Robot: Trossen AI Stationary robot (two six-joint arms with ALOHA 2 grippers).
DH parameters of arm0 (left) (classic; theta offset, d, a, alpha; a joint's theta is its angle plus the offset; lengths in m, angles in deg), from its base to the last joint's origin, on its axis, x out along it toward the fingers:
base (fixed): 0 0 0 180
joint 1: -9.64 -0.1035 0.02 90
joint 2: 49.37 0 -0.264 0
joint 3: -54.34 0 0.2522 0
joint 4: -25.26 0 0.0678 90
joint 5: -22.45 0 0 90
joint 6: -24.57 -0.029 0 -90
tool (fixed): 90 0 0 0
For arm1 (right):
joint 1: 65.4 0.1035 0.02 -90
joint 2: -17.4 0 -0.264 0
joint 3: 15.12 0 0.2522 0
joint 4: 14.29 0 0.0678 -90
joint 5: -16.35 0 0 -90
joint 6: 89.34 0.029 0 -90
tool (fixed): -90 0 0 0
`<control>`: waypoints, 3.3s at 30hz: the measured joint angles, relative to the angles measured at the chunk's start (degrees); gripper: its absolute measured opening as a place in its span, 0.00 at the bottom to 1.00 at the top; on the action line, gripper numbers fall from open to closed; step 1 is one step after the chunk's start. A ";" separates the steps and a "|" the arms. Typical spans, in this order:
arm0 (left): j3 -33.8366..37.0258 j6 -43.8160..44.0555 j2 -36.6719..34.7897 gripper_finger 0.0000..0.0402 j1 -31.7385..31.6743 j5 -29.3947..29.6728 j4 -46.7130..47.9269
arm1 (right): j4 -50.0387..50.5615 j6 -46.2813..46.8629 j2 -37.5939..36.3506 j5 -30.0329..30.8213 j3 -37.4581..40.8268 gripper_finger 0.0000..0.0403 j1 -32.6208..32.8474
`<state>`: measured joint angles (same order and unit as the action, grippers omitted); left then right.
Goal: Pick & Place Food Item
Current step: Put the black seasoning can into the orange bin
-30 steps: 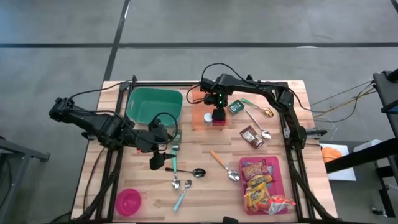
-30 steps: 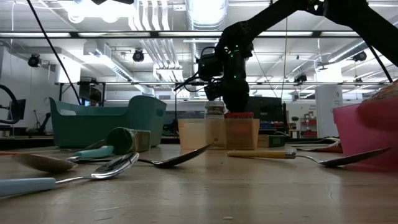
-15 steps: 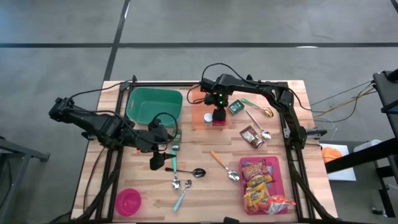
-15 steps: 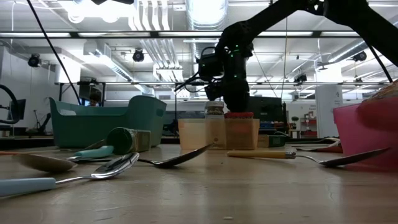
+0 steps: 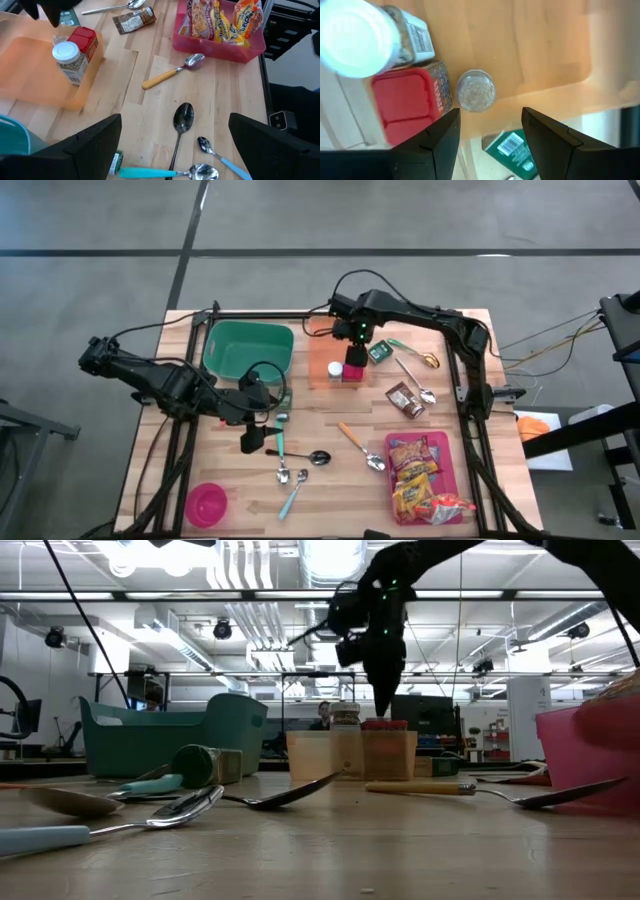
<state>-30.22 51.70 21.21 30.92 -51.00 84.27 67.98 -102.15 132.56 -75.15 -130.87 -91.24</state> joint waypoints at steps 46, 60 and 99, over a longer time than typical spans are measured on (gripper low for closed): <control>0.04 -4.21 2.40 0.92 -0.42 3.59 -17.22 | -47.73 29.68 -48.74 4.17 53.38 0.04 20.61; 0.04 -1.20 2.43 0.92 -0.74 10.50 -17.33 | -42.88 29.64 -43.89 3.02 48.75 0.05 17.33; 5.55 -2.45 2.38 0.92 -2.75 22.93 -13.88 | -8.39 34.38 -28.67 4.71 33.95 0.51 2.55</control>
<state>-24.67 49.25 23.60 28.17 -28.07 70.39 59.59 -67.78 103.90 -70.43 -96.92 -88.69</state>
